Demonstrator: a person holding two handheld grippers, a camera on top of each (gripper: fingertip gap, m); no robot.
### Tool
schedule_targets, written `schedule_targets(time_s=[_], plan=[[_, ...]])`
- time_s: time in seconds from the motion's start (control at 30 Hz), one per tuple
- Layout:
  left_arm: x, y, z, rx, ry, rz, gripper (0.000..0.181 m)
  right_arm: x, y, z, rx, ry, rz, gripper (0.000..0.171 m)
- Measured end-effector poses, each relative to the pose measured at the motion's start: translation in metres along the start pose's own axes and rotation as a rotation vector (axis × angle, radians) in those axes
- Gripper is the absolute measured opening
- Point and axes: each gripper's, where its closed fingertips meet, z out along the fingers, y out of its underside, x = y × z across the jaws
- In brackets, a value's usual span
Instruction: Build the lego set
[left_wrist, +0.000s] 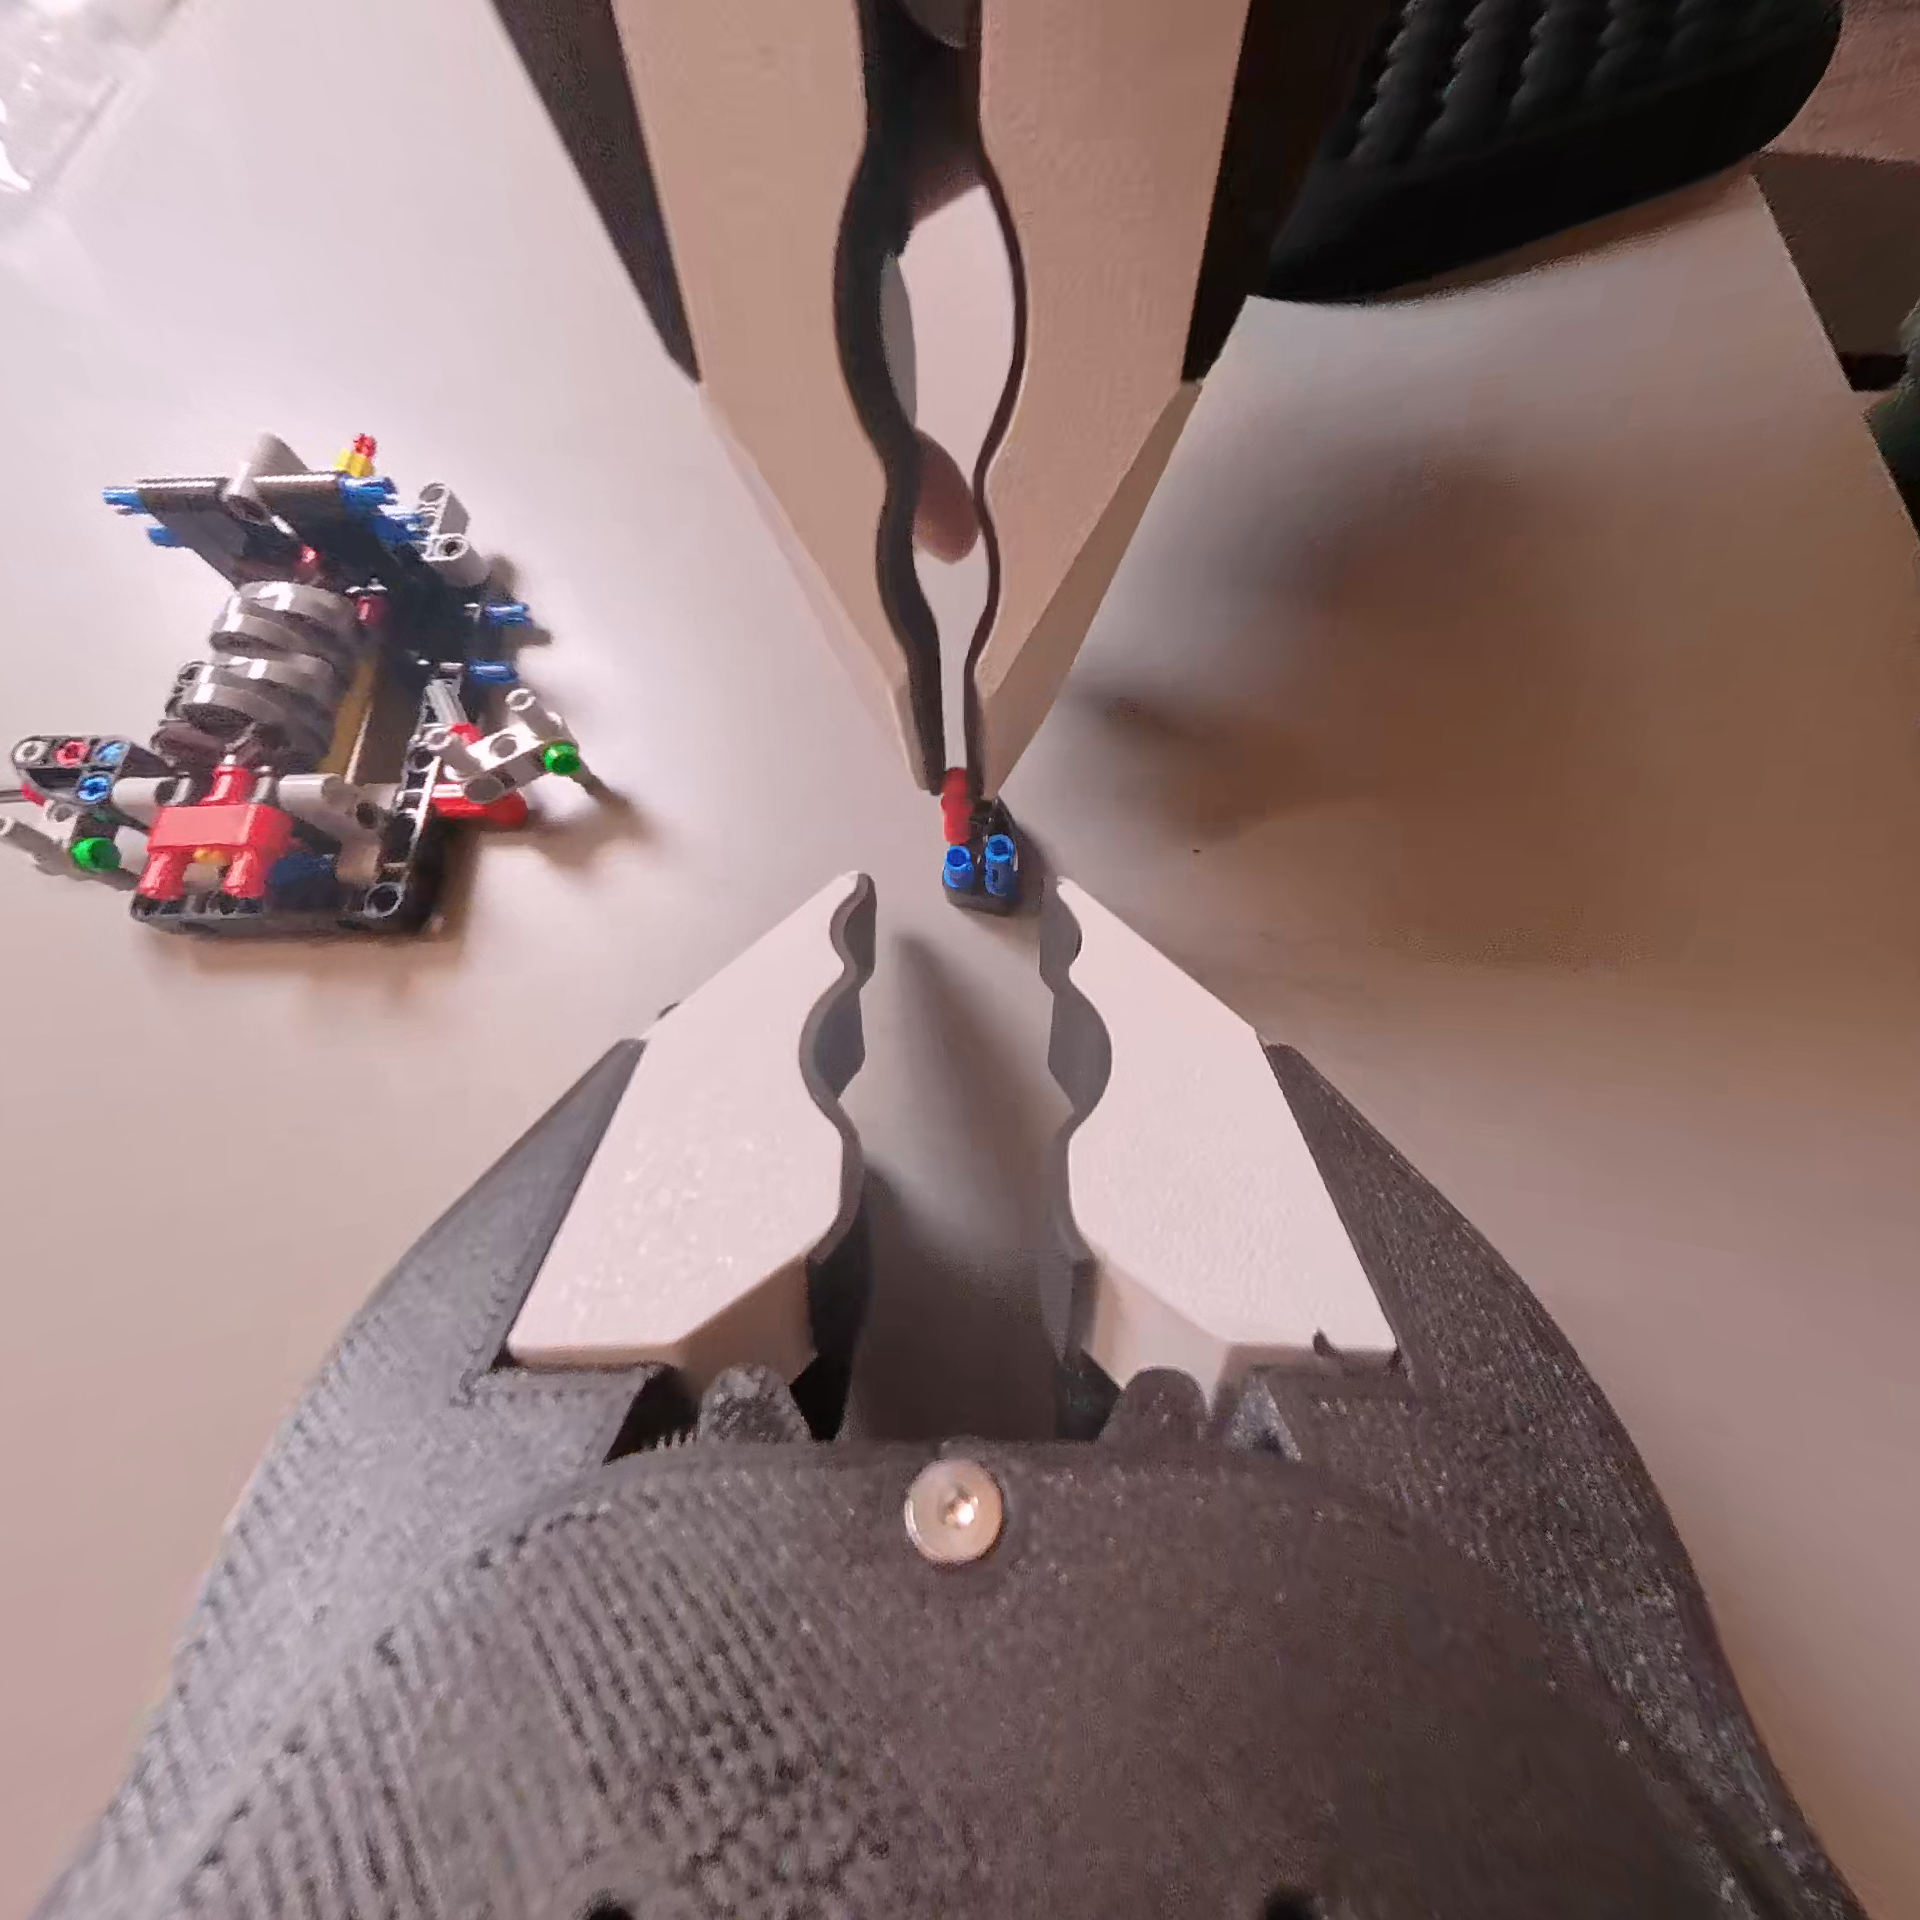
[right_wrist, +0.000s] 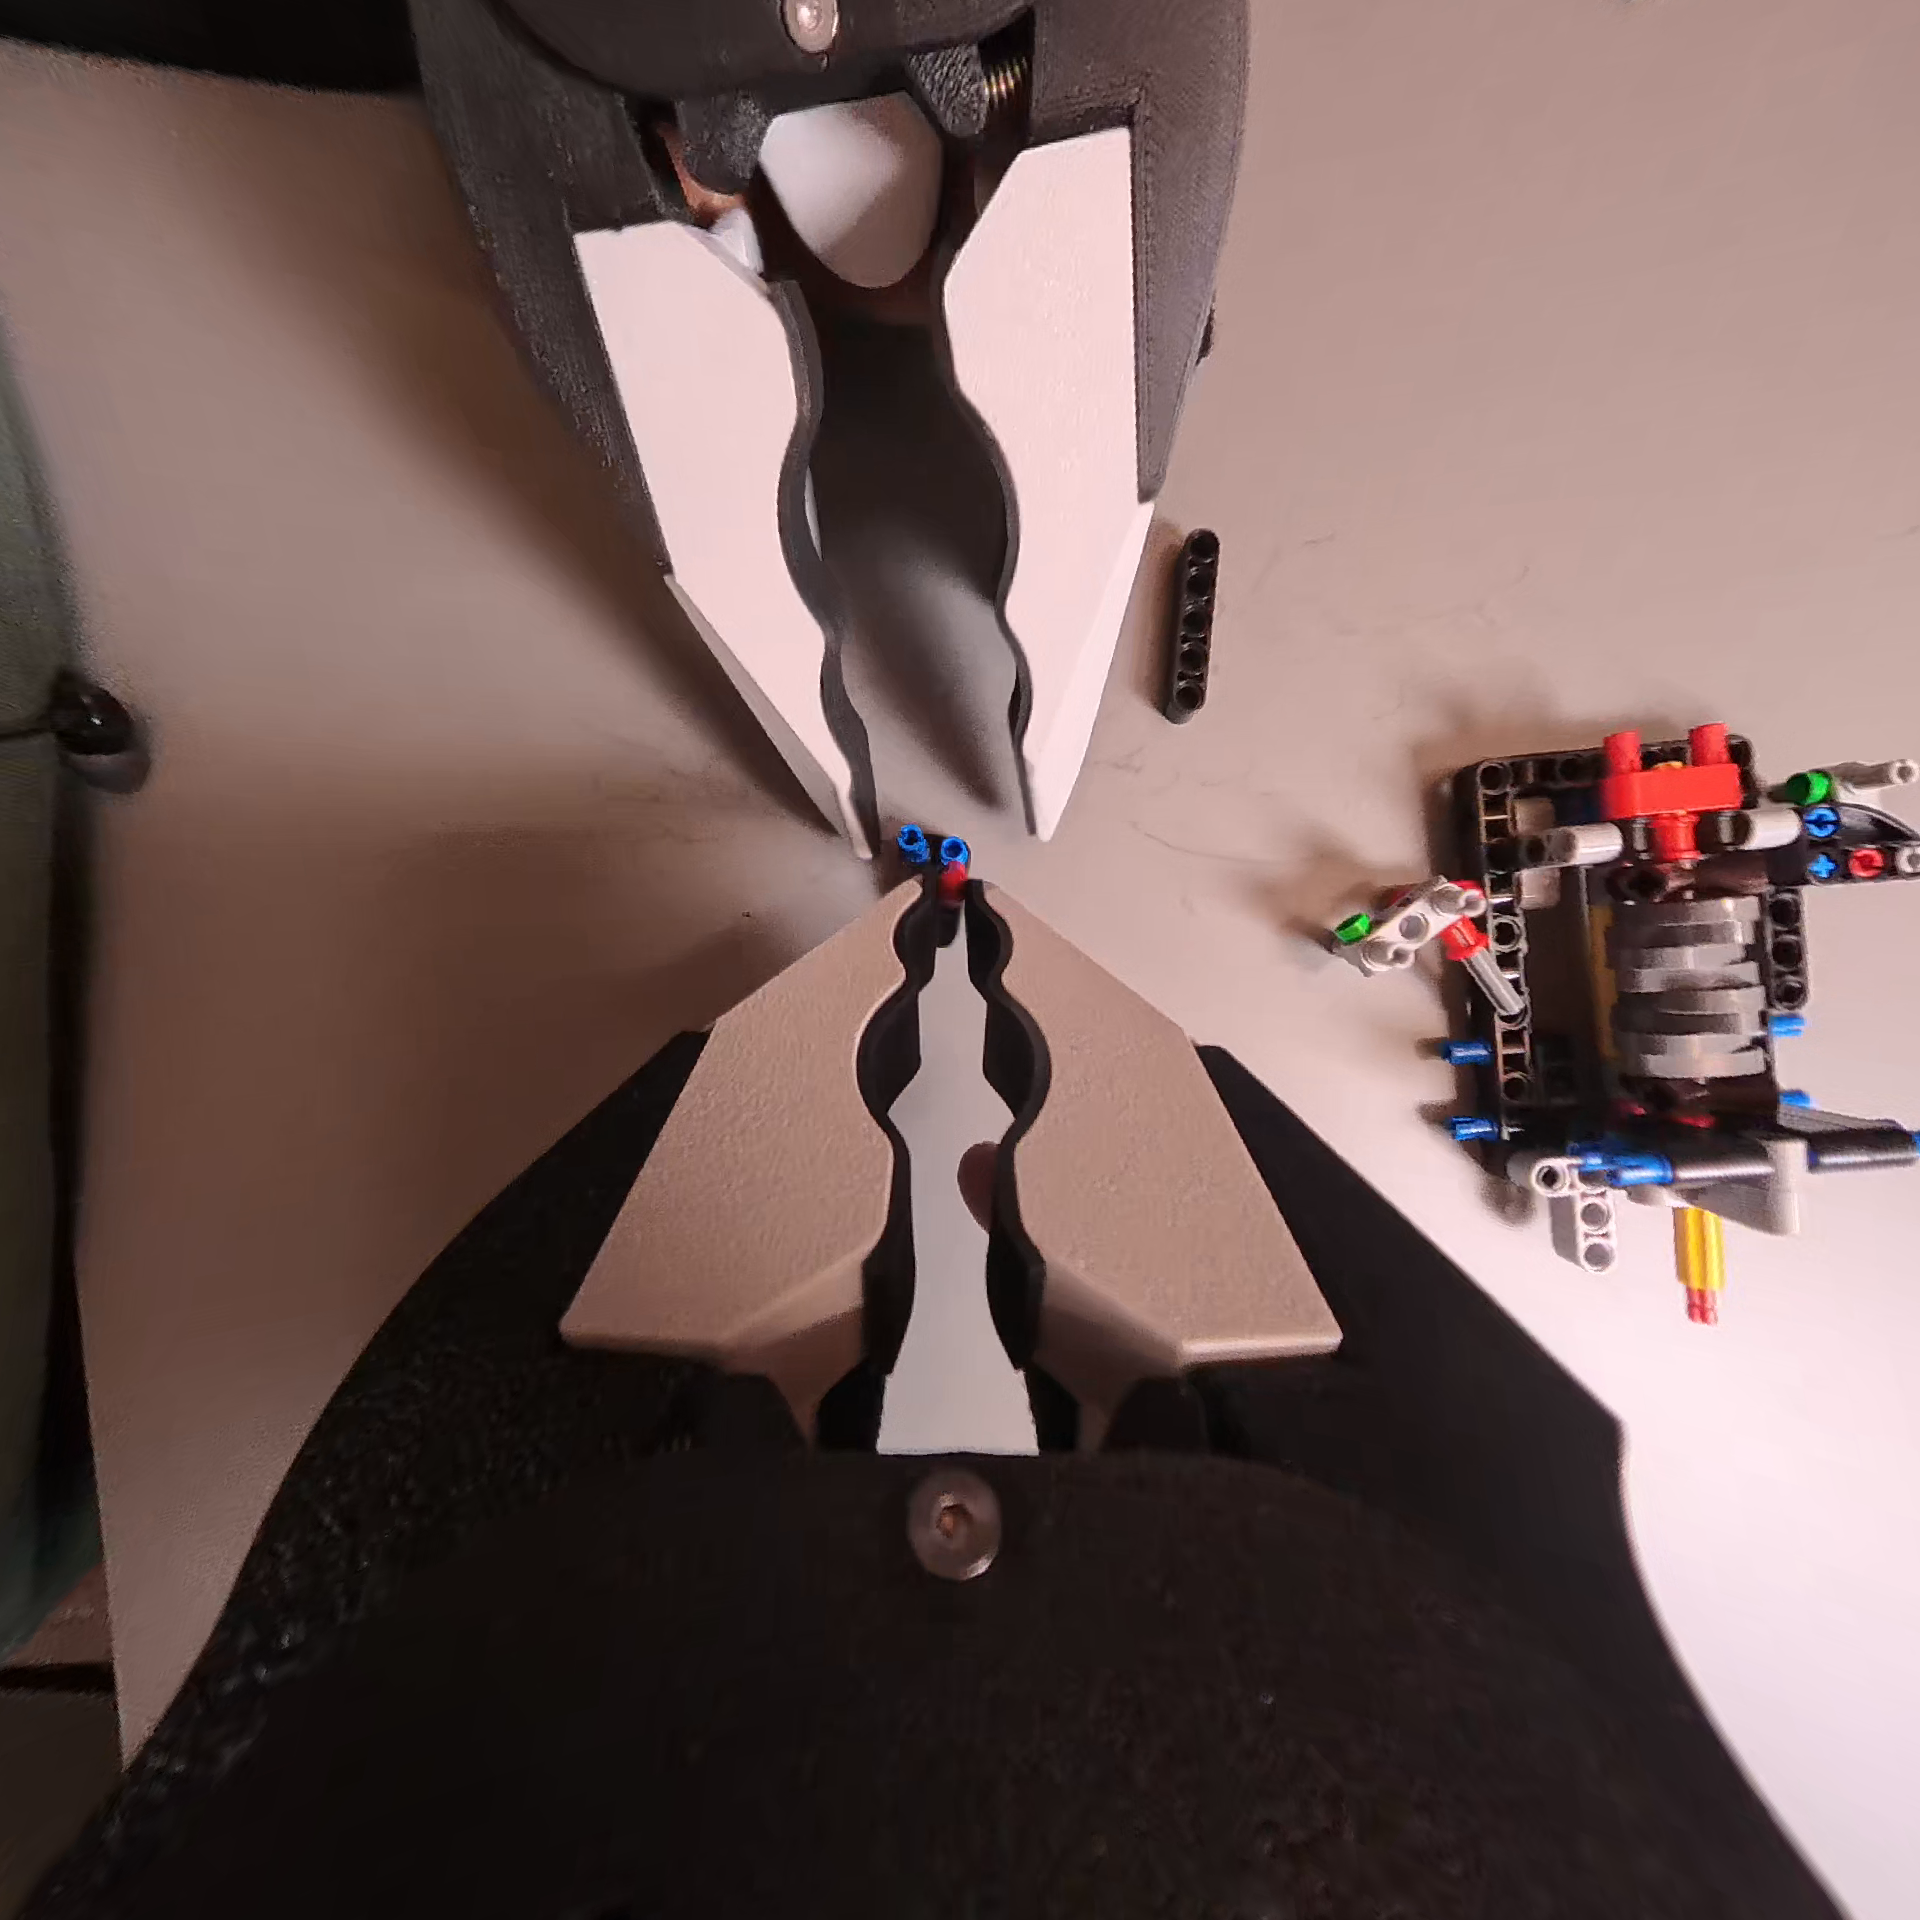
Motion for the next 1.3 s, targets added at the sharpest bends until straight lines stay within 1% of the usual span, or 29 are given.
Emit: schedule_targets(time_s=[0.23, 0.47, 0.77, 1.13, 1.3], plan=[[0.0039, 0.0000, 0.0071, -0.019, 0.012, 0.020, 0.014, -0.0006, 0.0073, 0.0056, -0.146, -0.024, -0.020, 0.002], [0.0037, -0.0004, 0.0078, -0.017, 0.011, 0.016, 0.014, 0.0001, 0.0076, 0.0057, -0.236, -0.024, -0.026, 0.001], [0.0051, -0.0008, 0.0086, -0.016, 0.012, 0.025, 0.014, -0.0029, 0.0043, 0.0097, -0.246, -0.016, -0.043, 0.002], [0.0052, -0.0005, 0.0089, -0.016, 0.018, 0.021, 0.014, -0.0029, 0.0063, 0.0066, -0.172, -0.025, -0.010, 0.002], [0.0051, -0.0004, 0.0091, -0.016, 0.014, 0.025, 0.014, -0.0028, 0.0063, 0.0076, -0.193, -0.026, -0.043, 0.001]])
